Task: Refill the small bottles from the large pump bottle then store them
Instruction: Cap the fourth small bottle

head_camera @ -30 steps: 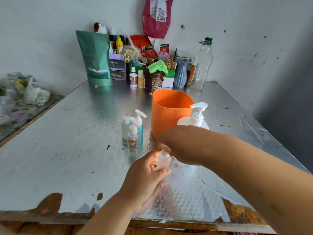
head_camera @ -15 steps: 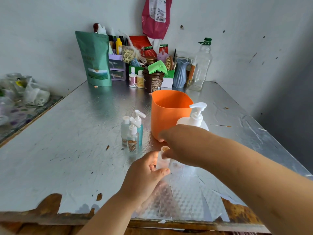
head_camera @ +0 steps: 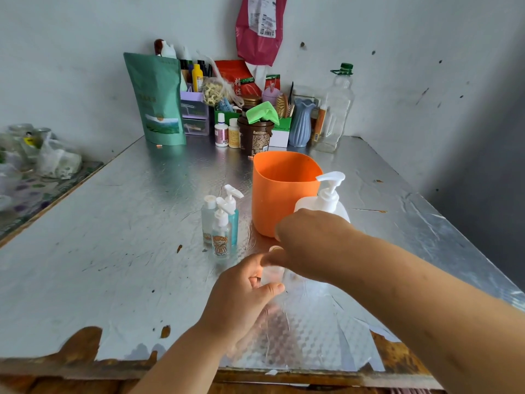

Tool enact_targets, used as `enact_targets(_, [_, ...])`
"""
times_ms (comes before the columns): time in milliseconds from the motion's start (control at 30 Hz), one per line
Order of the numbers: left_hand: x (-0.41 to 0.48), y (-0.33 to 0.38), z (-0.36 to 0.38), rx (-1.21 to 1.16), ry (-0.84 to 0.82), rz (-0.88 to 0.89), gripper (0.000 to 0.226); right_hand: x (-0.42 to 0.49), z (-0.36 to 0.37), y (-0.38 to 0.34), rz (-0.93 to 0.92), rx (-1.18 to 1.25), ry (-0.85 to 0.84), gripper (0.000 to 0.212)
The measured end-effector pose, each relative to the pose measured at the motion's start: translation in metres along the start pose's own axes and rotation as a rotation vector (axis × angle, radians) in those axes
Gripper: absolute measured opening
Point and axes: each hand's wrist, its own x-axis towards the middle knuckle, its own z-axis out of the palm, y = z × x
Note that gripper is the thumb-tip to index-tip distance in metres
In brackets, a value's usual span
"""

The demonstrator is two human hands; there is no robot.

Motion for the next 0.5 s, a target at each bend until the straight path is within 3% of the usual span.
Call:
enact_targets(100, [-0.0002,0.001,0.0005,0.017,-0.005,-0.004,0.035,0.0006,0.0041,-0.0008,-0.042,0.012,0.009,0.03])
enact_targets(200, [-0.0001,0.0004,0.0002,0.018,0.007,-0.005,0.024,0.001,0.0021,-0.0015,0.001,0.003,-0.026,0.034])
enact_targets(500, [0.0002,0.0015,0.0015,0.053,0.013,-0.024,0.039,-0.0014,0.0113,-0.0009,-0.024,0.074,-0.059,0.031])
